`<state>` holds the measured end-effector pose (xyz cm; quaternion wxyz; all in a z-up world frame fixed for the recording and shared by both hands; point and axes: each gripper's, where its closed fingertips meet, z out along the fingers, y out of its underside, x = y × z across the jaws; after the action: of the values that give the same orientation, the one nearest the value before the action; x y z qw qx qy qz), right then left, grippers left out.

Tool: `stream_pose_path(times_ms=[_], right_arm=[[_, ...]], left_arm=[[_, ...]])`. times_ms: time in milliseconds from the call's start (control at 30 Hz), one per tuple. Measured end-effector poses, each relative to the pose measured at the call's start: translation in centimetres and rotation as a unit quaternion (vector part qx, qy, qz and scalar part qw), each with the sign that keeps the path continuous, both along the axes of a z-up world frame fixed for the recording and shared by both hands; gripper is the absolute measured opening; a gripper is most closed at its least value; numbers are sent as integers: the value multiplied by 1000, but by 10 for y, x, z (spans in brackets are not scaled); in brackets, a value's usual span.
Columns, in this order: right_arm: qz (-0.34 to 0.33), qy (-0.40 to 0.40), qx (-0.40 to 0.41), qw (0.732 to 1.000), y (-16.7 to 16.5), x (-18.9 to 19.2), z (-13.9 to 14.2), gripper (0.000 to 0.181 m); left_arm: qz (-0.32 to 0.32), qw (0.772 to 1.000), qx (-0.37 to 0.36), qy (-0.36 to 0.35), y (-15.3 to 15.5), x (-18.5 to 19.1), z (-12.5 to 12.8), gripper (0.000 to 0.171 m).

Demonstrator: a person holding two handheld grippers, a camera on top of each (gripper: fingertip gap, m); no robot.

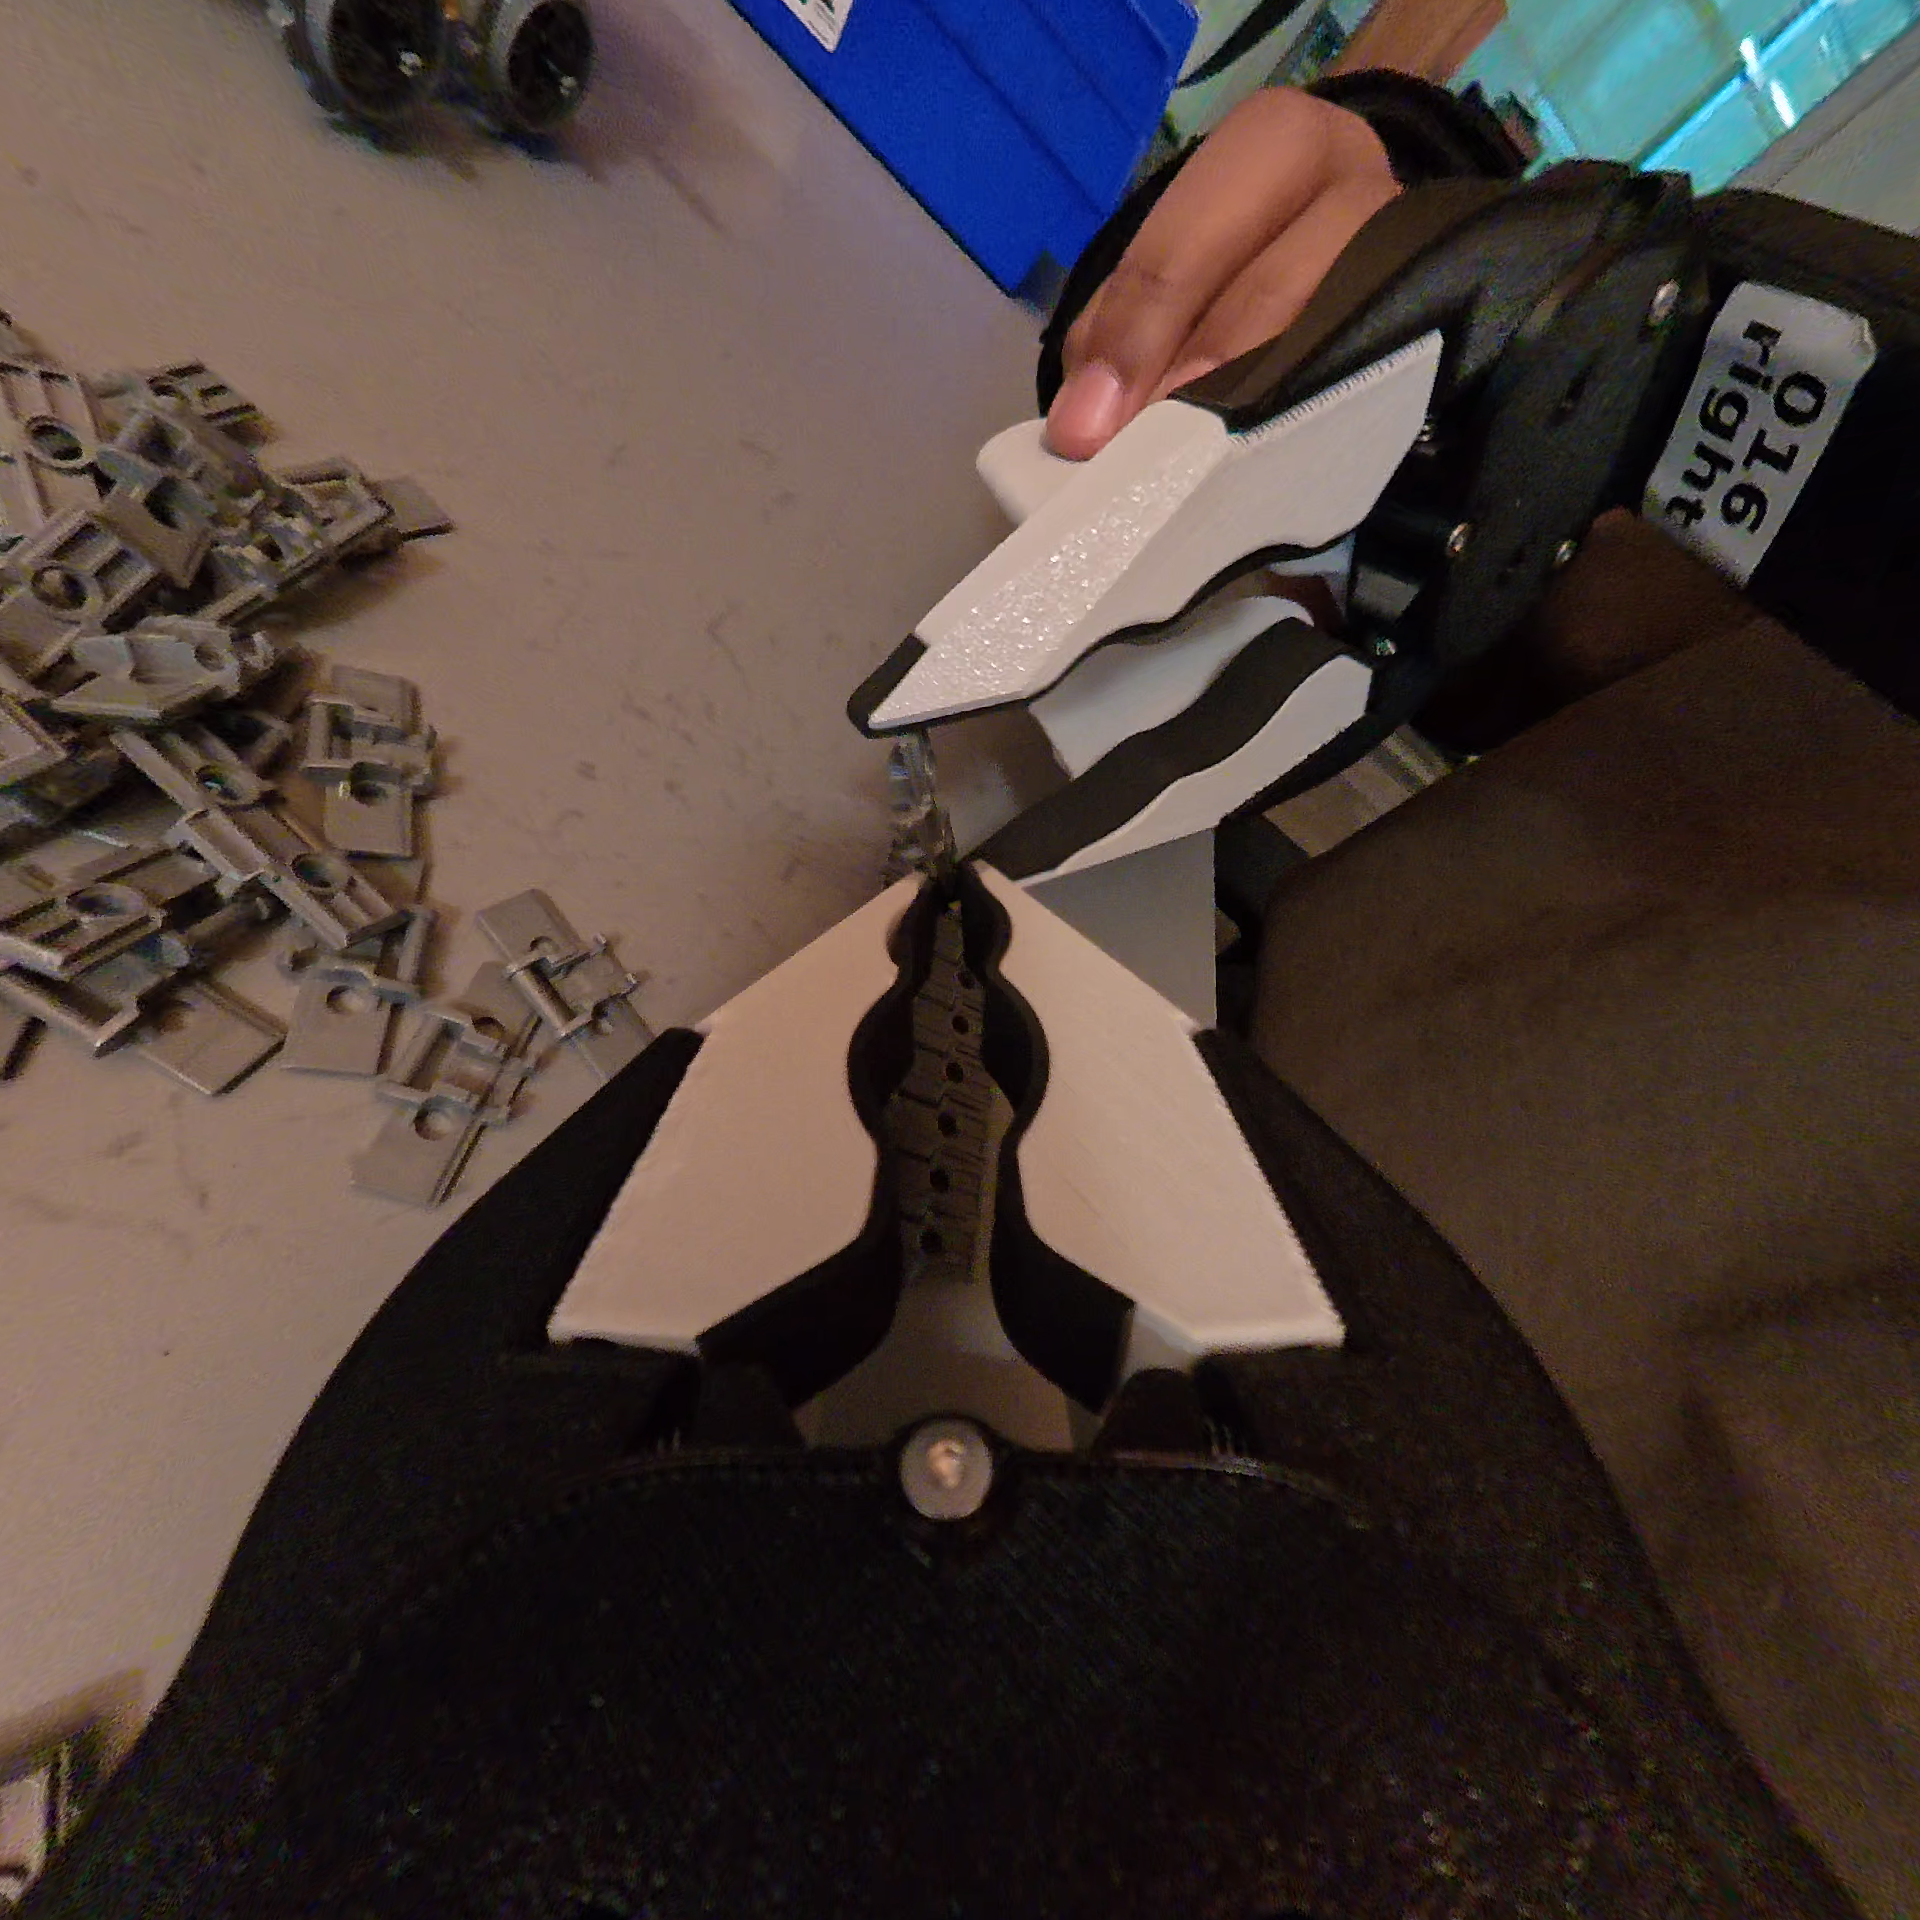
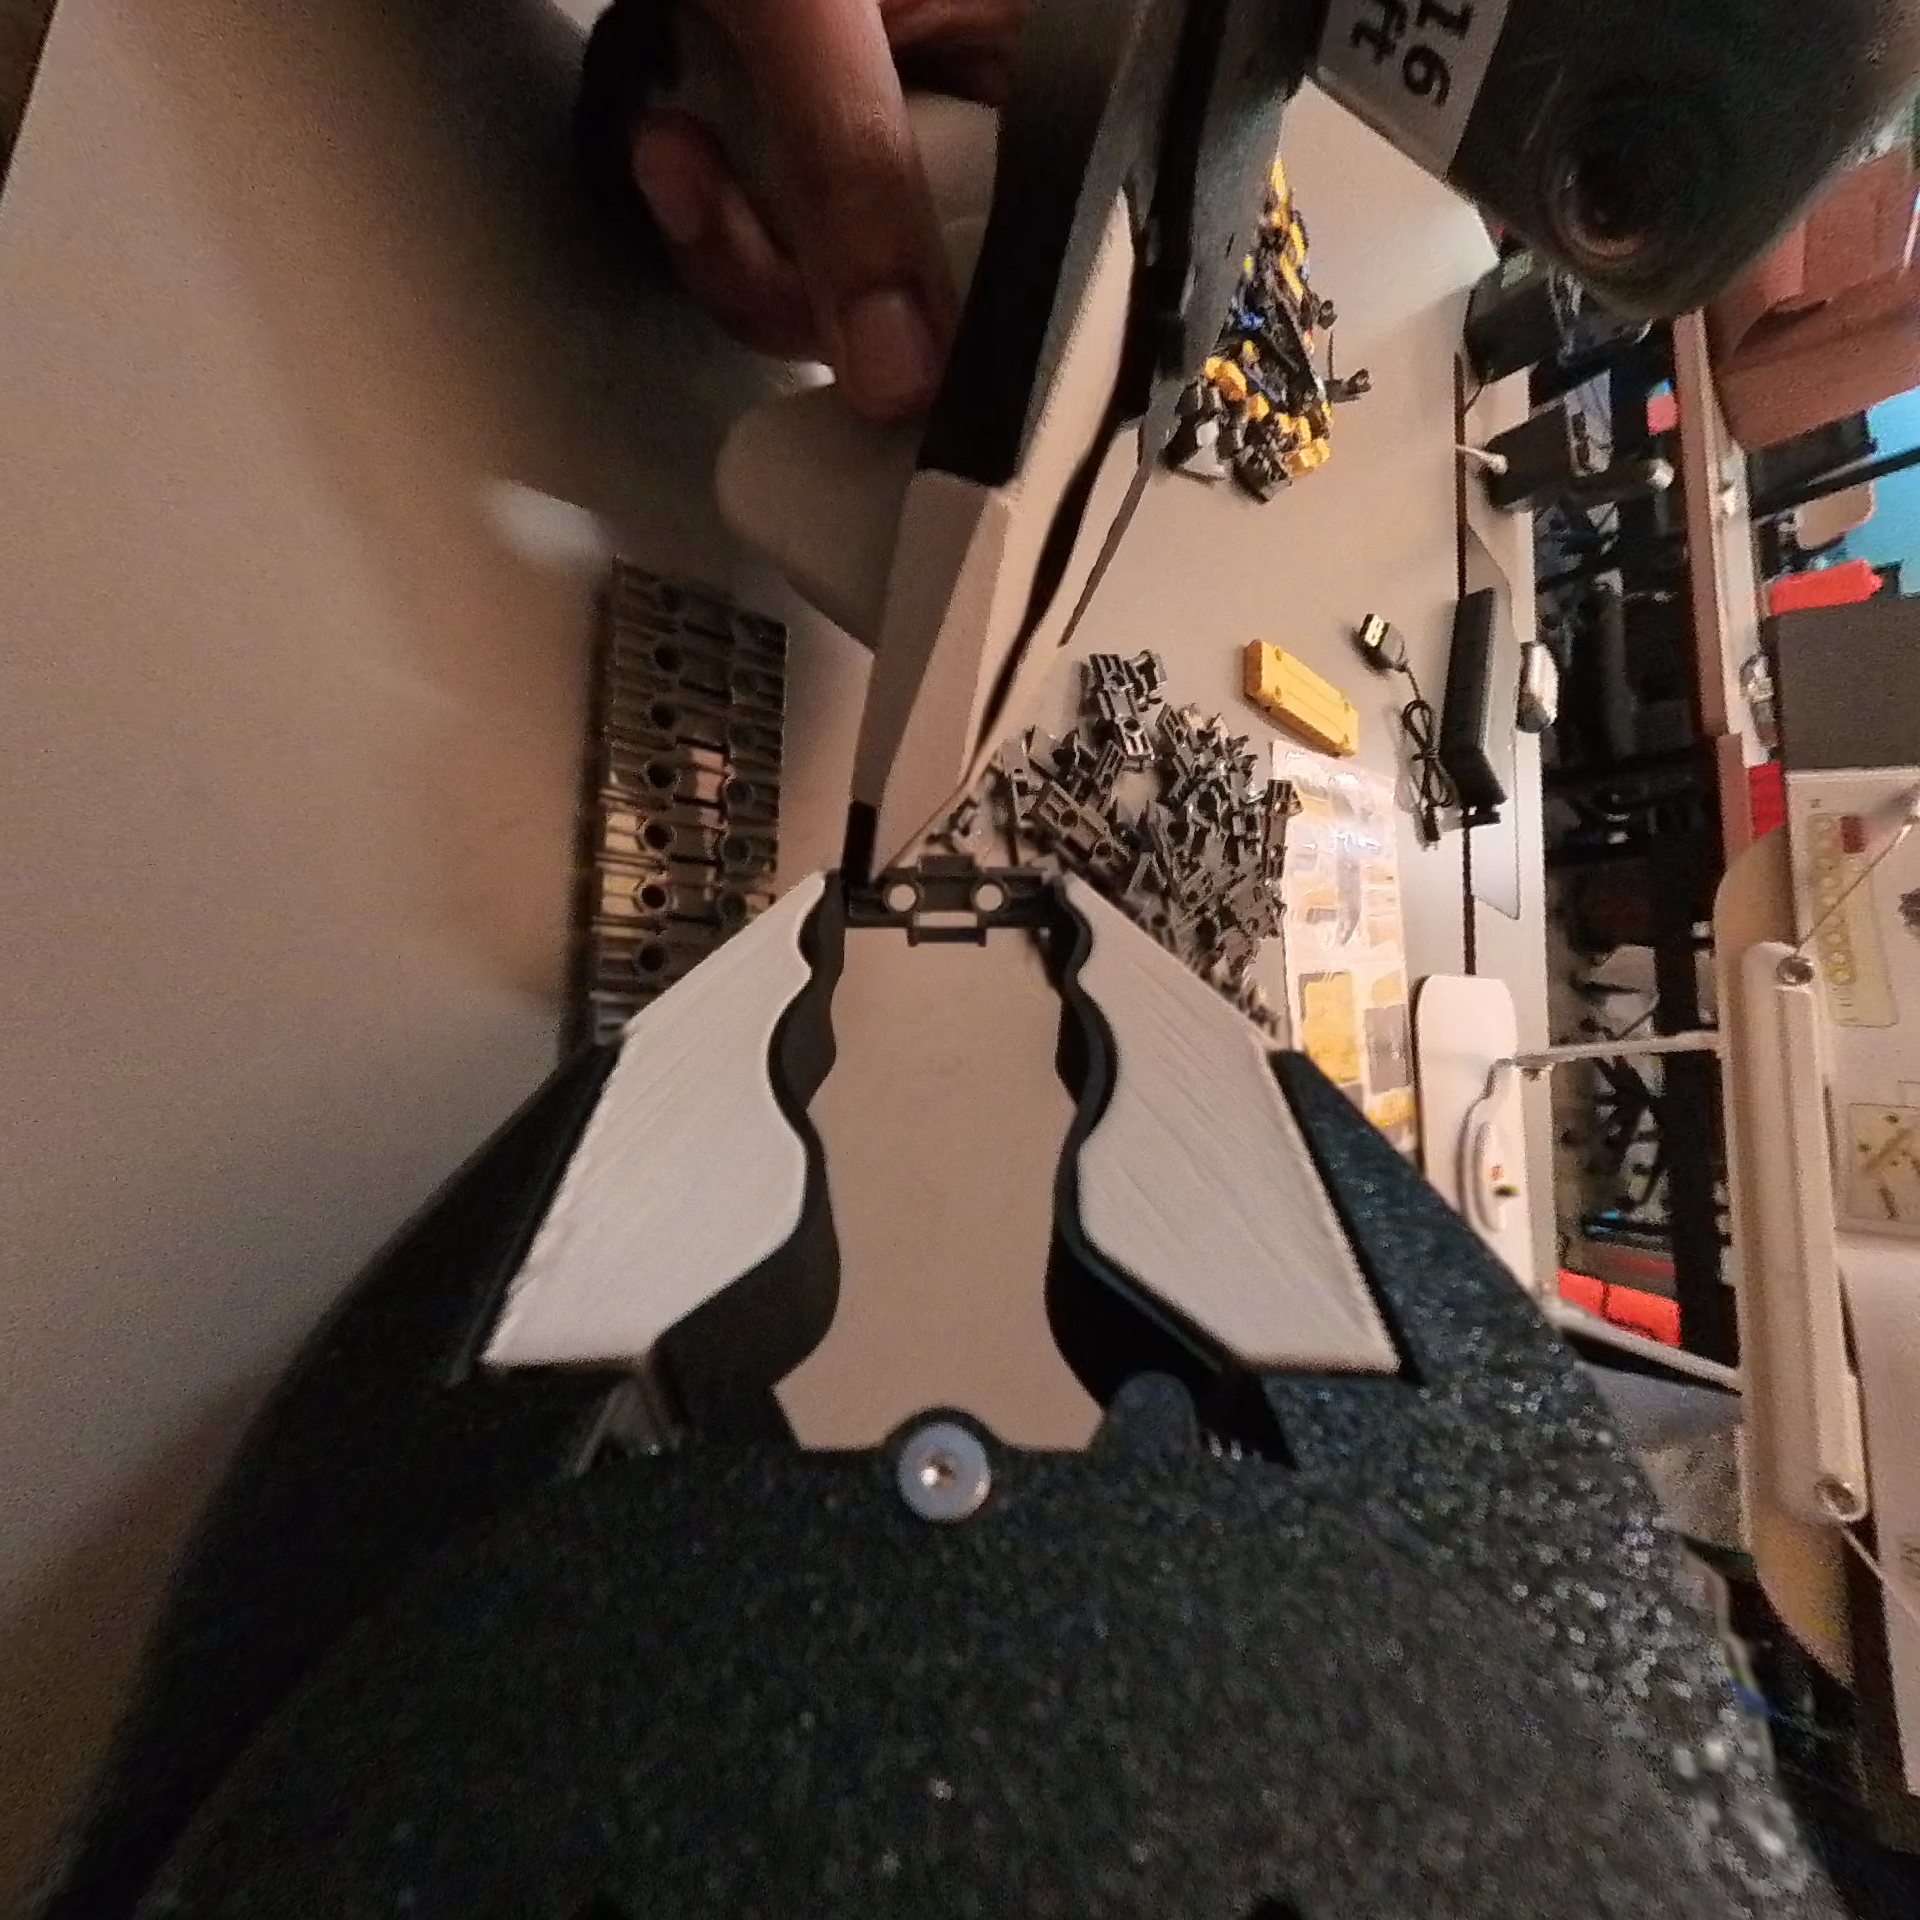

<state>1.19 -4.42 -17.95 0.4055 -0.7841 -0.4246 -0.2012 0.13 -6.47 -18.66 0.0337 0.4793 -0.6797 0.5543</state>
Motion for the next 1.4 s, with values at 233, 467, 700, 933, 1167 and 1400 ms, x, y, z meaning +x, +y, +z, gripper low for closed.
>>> stream_pose_path(times_ms=[233,467,700,933,1167,1400], right_arm=[[-63,135,-119,982,-44,16,-22,39],[-43,253,-172,951,-55,0,-30,39],[-30,263,-206,942,-52,-2,-43,39],[-31,274,-218,936,-53,-3,-45,47],[-56,318,-181,929,-50,3,-25,30],[-51,293,-183,937,-50,0,-35,0]], left_arm=[[-2,993,67,-95,-4,1,11,61],[-59,971,217,-82,-24,-5,-26,66],[-62,965,245,-73,-24,-4,-34,63],[-62,963,251,-71,-24,-4,-36,57],[-59,961,259,-73,-23,-3,-36,54],[-48,960,265,-71,-20,-1,-38,41]])
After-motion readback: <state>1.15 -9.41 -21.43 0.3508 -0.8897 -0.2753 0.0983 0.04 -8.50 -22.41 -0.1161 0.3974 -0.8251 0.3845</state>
